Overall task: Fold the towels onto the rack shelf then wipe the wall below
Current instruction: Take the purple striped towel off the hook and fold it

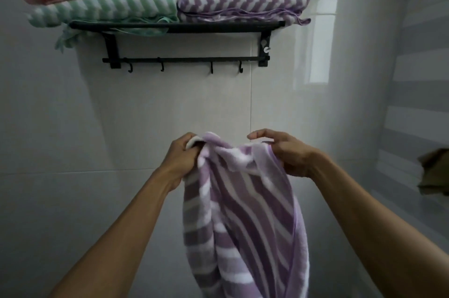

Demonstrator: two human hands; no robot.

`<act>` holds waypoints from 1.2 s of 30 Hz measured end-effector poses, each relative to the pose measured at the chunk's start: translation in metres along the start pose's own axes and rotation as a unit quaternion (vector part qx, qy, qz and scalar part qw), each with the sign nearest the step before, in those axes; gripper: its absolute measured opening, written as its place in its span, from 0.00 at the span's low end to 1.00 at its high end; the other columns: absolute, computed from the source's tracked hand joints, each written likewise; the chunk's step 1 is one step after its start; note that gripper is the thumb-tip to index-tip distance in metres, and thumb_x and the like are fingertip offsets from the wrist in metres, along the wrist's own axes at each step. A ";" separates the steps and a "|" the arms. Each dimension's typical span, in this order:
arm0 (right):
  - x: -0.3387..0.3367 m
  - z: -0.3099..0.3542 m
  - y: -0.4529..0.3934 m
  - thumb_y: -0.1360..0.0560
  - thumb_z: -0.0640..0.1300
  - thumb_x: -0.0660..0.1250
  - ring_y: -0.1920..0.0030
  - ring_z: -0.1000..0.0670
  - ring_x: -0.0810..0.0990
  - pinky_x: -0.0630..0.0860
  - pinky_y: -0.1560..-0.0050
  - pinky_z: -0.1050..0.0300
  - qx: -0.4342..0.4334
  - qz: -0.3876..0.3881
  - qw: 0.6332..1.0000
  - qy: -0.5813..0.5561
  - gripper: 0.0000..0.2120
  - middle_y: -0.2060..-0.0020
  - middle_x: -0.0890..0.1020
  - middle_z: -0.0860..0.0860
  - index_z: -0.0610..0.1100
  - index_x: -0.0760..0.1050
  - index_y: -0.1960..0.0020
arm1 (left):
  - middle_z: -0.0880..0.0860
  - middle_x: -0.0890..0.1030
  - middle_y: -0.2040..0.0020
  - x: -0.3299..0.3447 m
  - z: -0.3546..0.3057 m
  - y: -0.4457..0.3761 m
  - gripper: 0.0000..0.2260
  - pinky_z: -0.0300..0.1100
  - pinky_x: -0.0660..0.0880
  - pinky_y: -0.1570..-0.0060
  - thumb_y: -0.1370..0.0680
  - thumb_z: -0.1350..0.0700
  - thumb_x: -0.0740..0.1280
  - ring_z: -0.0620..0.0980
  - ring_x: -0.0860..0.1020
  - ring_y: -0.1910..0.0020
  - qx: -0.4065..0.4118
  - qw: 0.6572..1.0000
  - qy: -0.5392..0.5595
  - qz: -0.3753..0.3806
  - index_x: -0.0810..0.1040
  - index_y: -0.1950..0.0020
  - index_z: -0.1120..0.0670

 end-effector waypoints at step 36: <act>0.042 0.026 0.020 0.24 0.28 0.60 0.62 0.46 0.83 0.80 0.57 0.54 -0.058 -0.117 0.974 -0.183 0.13 0.60 0.82 0.42 0.41 0.78 0.50 | 0.63 0.82 0.51 0.027 0.027 0.058 0.14 0.50 0.79 0.54 0.26 0.54 0.72 0.58 0.79 0.54 -0.167 0.956 0.215 0.110 0.82 0.43 0.60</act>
Point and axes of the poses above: each hand's wrist, its own y-axis away from the middle knuckle, its own x-axis out of the palm, z = x × y, the point moved 7 cm from there along -y, towards the middle knuckle
